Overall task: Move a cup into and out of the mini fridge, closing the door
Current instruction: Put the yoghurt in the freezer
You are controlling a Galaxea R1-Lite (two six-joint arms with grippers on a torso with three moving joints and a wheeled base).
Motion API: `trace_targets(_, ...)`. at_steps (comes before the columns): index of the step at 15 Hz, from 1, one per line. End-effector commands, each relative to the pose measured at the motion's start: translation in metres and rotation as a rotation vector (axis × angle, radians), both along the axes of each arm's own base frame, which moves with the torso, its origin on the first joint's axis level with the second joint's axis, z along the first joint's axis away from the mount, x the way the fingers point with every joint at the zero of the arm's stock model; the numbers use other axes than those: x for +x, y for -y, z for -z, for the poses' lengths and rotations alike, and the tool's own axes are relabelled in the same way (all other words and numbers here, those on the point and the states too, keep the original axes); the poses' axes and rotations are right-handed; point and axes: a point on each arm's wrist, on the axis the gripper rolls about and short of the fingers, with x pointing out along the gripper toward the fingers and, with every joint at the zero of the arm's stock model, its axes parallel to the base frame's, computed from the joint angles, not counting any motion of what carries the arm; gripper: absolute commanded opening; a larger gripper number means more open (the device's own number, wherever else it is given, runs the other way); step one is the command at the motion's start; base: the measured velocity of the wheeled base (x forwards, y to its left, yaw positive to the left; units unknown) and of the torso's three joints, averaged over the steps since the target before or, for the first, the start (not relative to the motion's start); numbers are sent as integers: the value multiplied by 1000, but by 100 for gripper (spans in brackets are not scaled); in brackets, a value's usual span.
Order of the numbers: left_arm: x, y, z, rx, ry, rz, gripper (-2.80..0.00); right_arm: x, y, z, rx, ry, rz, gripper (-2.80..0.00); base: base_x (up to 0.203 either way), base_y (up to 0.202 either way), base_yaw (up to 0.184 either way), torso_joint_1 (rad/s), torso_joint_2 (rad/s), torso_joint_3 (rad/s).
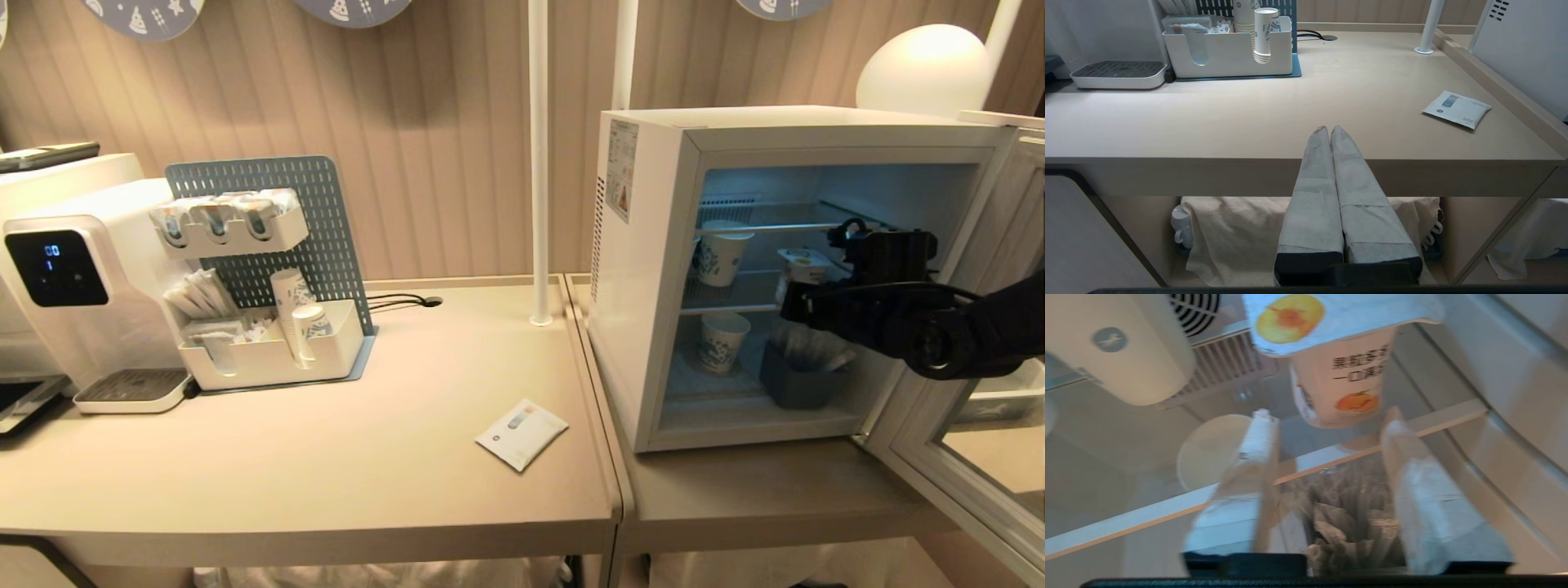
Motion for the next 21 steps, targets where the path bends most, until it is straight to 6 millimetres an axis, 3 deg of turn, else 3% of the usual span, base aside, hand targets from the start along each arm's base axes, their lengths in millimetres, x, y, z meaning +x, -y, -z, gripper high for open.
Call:
trace_targets(1, 0, 0, 0, -1, -2, 0, -280, 0, 1, 0, 2, 9, 2, 0, 0, 0, 0, 0, 0, 0)
trace_targets(6, 0, 0, 0, -1, -2, 0, -280, -15, 0, -6, 12, 4, 1, 0, 0, 0, 0, 0, 0, 0)
trace_targets(13, 0, 0, 0, -1, -2, 0, -280, -96, -4, -36, 38, 17, -64, 0, 0, 0, 0, 0, 0, 0)
trace_targets(15, 0, 0, 0, -1, -3, 0, -280, -109, -5, -41, 36, 26, -67, 0, 0, 0, 0, 0, 0, 0)
trace_targets(21, 0, 0, 0, -2, -2, -2, -280, -100, -5, -31, 40, -3, -67, 0, 0, 0, 0, 0, 0, 0)
